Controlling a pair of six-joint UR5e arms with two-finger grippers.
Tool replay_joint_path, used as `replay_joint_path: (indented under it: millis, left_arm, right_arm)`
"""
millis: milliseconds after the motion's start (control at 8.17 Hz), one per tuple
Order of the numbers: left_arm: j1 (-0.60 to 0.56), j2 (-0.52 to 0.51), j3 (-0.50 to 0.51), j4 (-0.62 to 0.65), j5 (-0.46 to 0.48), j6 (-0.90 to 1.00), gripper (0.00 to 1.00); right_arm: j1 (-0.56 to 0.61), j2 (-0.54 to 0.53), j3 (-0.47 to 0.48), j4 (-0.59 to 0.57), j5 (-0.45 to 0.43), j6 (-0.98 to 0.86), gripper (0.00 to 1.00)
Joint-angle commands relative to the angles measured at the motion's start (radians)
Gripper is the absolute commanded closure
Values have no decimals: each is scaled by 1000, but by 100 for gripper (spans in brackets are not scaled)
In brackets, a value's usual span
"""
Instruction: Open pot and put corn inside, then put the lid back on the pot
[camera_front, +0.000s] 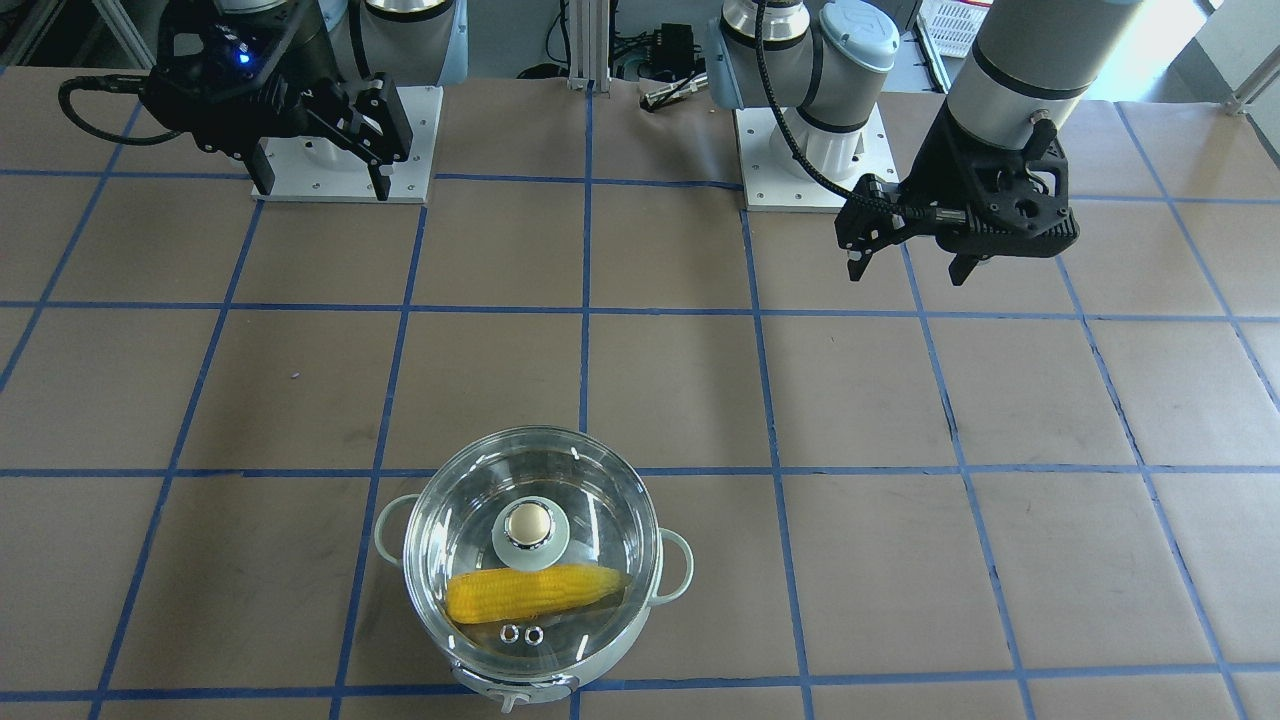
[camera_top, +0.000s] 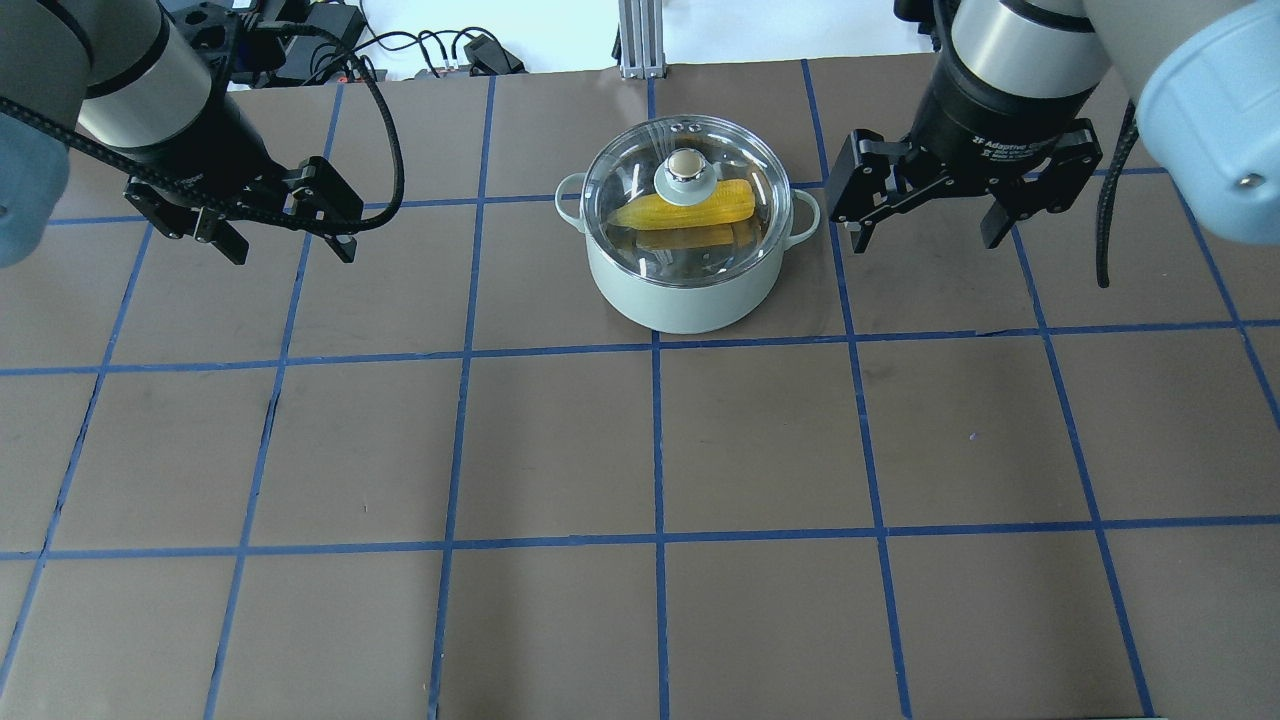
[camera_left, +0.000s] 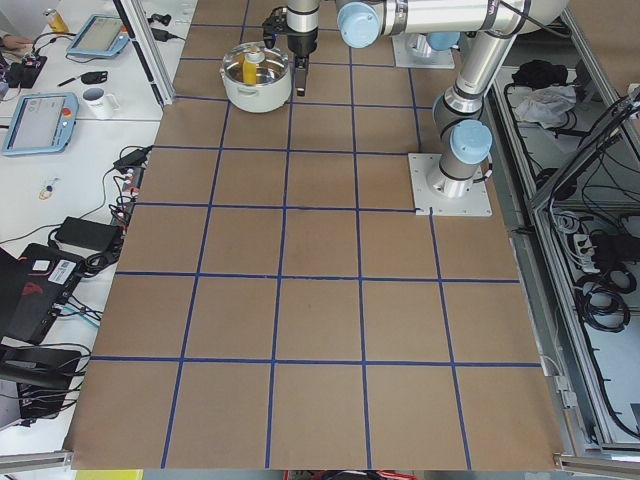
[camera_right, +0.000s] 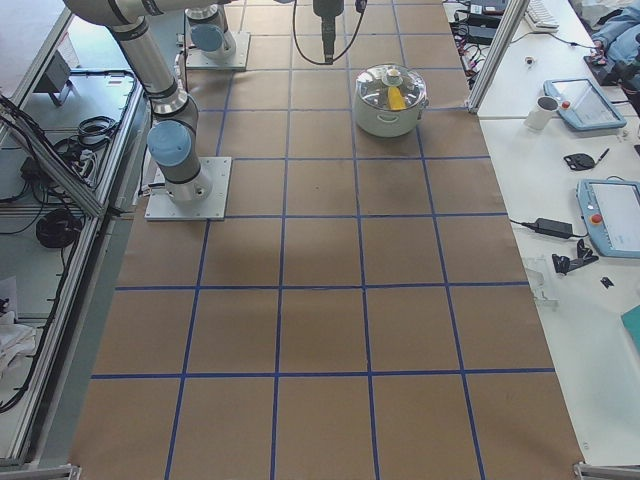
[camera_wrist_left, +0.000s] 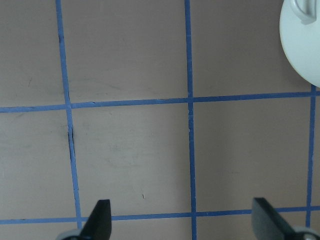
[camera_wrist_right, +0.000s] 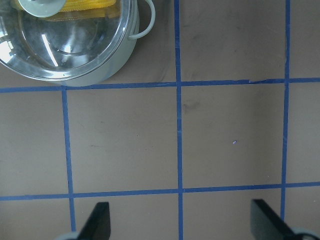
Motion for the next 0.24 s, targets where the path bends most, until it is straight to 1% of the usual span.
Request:
replay_joint_path:
  millis: [0, 122]
  left_arm:
    - [1, -2, -3, 0, 2, 4, 0]
    - [1, -2, -3, 0, 2, 4, 0]
  right_arm:
    - [-1, 5, -4, -3, -7, 0, 0]
    - [-6, 6, -4, 0, -10, -2, 0]
